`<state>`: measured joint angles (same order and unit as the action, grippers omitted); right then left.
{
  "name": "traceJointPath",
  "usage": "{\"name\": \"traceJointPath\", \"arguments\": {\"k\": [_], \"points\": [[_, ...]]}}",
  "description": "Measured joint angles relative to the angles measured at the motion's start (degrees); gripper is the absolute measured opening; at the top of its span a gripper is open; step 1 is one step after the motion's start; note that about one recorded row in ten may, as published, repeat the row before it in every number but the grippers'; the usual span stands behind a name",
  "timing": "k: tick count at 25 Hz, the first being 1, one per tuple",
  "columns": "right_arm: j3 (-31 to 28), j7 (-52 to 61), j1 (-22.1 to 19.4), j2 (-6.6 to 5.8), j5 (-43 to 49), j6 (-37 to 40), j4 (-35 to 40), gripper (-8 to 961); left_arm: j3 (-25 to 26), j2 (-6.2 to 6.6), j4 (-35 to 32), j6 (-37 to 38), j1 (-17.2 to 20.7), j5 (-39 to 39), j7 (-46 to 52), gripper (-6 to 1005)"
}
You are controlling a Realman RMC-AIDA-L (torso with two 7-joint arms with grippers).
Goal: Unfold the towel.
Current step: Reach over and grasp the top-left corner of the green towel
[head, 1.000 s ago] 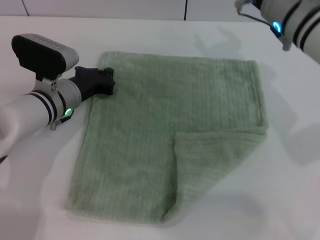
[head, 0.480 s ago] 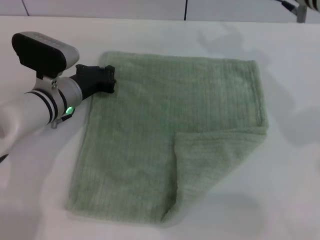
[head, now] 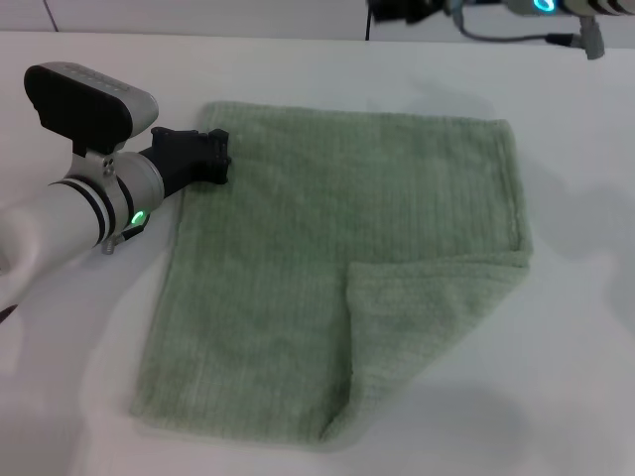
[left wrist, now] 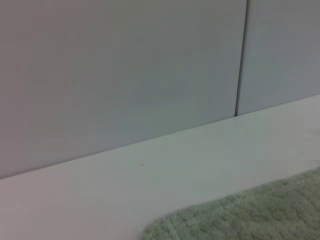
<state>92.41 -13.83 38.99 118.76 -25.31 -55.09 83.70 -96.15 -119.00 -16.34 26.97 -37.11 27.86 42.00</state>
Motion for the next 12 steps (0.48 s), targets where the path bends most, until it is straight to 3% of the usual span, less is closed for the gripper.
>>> {"name": "traceJointPath", "arguments": {"k": [5, 12], "points": [[-2.5, -7.2, 3.2, -0.01, -3.5, -12.7, 1.1, 726, 0.0, 0.0, -0.1, 0.0, 0.0, 0.0, 0.0, -2], [-2.6, -10.6, 6.5, 0.05, -4.9, -20.8, -1.2, 726, 0.0, -0.08, -0.1, -0.2, 0.0, 0.0, 0.0, -2]]}}
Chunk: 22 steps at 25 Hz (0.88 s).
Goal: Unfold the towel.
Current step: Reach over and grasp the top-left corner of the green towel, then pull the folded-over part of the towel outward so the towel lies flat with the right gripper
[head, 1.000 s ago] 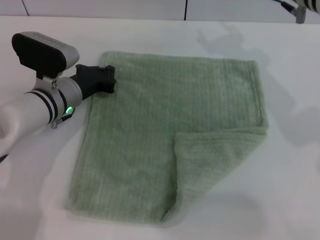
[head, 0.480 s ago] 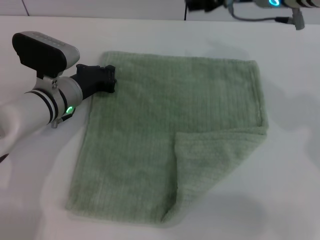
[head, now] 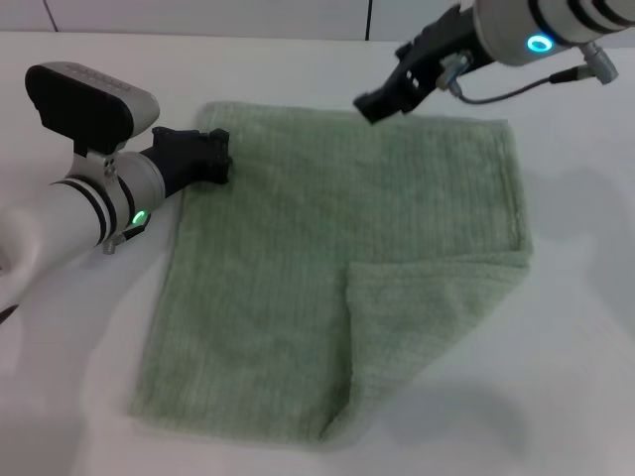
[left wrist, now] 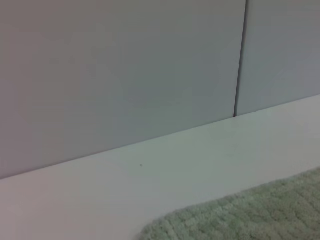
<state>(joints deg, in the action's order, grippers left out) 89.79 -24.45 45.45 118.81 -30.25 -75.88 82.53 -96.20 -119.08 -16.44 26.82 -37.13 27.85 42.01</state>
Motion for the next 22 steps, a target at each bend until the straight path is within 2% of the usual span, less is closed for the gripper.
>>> {"name": "traceJointPath", "arguments": {"k": [13, 22], "points": [[2.0, -5.3, 7.0, 0.2, -6.5, -7.8, -13.4, 726, 0.0, -0.01, 0.0, -0.2, -0.2, 0.0, 0.0, -2], [2.3, -6.4, 9.6, 0.27, -6.9, -12.3, -17.9, 726, 0.0, -0.01, -0.5, -0.4, -0.4, 0.0, 0.0, -2]]}}
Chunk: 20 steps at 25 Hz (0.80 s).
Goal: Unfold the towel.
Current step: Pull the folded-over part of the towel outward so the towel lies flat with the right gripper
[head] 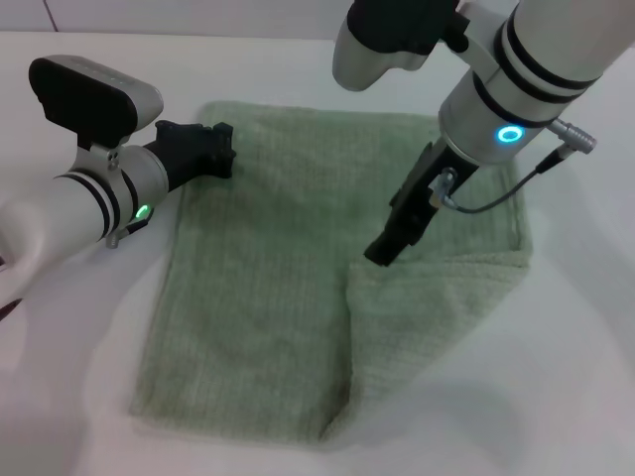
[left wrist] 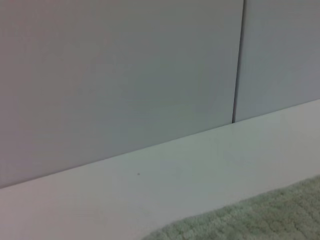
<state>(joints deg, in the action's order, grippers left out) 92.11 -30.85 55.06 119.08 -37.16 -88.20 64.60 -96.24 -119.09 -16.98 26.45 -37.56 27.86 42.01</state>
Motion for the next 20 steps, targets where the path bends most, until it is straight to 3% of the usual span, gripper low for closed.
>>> {"name": "traceJointPath", "arguments": {"k": [10, 20], "points": [[0.1, -3.8, 1.7, 0.18, -2.2, -0.5, -6.3, 725, 0.0, 0.0, -0.2, 0.0, 0.1, -0.1, 0.1, -2], [0.8, -7.0, 3.5, 0.41, -4.4, 4.0, -12.0, 725, -0.2, 0.0, -0.8, 0.0, 0.5, -0.1, 0.4, -1]]}}
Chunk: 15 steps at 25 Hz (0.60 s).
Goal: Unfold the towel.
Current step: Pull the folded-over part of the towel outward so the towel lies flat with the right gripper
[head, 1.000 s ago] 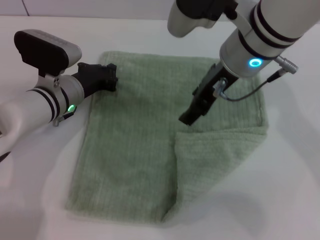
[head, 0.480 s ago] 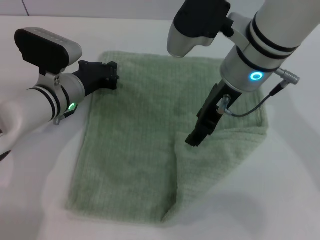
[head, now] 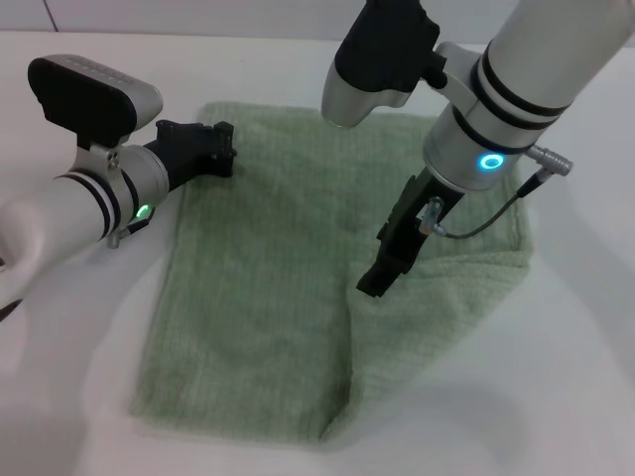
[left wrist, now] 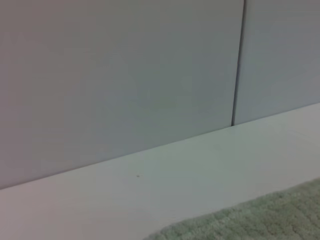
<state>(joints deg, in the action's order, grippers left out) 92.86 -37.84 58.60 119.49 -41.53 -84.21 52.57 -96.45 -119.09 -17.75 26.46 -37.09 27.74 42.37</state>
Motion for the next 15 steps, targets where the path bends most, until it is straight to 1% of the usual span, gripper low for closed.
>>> {"name": "traceJointPath", "arguments": {"k": [6, 15], "points": [[0.8, -1.8, 2.1, 0.15, -2.1, 2.7, -5.3, 725, -0.5, 0.0, -0.2, 0.0, 0.0, 0.0, 0.5, -1], [1.0, -2.5, 2.6, 0.16, -2.2, 4.2, -6.6, 680, -0.5, 0.0, -0.2, 0.0, 0.1, 0.1, 0.6, -1]]}}
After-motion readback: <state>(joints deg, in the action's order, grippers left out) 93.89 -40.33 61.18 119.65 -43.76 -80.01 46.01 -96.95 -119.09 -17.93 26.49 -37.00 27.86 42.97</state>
